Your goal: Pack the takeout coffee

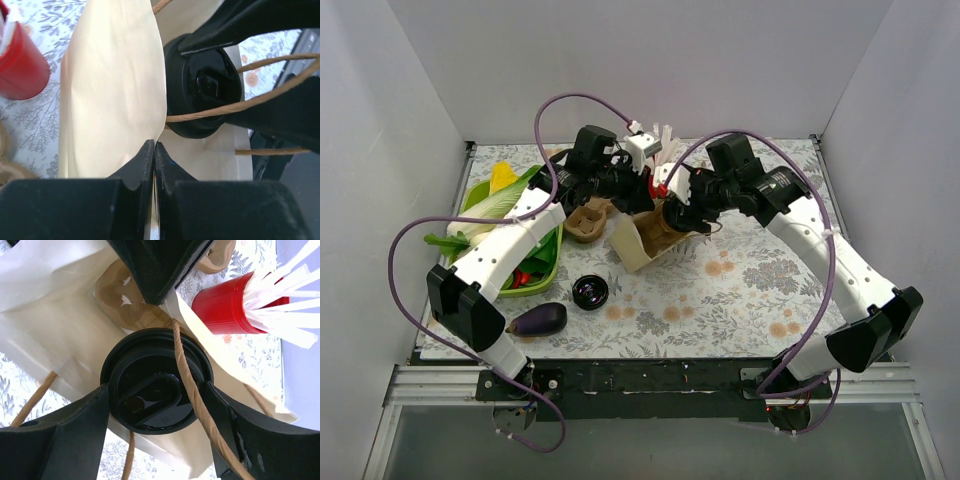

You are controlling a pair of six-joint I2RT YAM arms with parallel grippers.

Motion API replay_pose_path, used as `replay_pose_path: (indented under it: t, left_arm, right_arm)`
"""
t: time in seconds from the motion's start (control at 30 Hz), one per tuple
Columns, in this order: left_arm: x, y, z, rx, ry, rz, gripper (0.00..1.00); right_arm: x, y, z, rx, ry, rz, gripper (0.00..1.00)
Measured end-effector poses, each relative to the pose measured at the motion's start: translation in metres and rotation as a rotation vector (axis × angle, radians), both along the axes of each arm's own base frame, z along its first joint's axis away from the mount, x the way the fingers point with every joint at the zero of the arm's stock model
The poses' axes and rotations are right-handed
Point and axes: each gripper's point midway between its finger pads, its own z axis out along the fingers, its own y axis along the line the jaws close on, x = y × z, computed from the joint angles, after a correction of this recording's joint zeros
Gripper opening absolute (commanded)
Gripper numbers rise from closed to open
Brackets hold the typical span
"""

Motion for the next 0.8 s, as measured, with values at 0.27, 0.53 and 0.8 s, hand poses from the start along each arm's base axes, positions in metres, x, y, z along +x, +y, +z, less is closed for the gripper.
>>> replay_pose_path:
  t: [0.27, 0.53, 0.8]
  left_arm:
    - [-0.024, -0.007, 0.014, -0.054, -0.002, -0.174, 0.00]
    - [-0.028, -0.008, 0.019, -0.066, -0.094, -0.258, 0.00]
    - [-0.011, -0.009, 0.024, -0.040, -0.231, -0.274, 0.00]
  right_arm:
    - [-0.035, -0.007, 0.018, -0.047, -0.035, 0.162, 0.01]
    - [-0.076, -0.011, 0.007, -0.096, -0.061, 0.261, 0.01]
    - [-0.063, -0.017, 0.001, -0.143, -0.121, 0.234, 0.01]
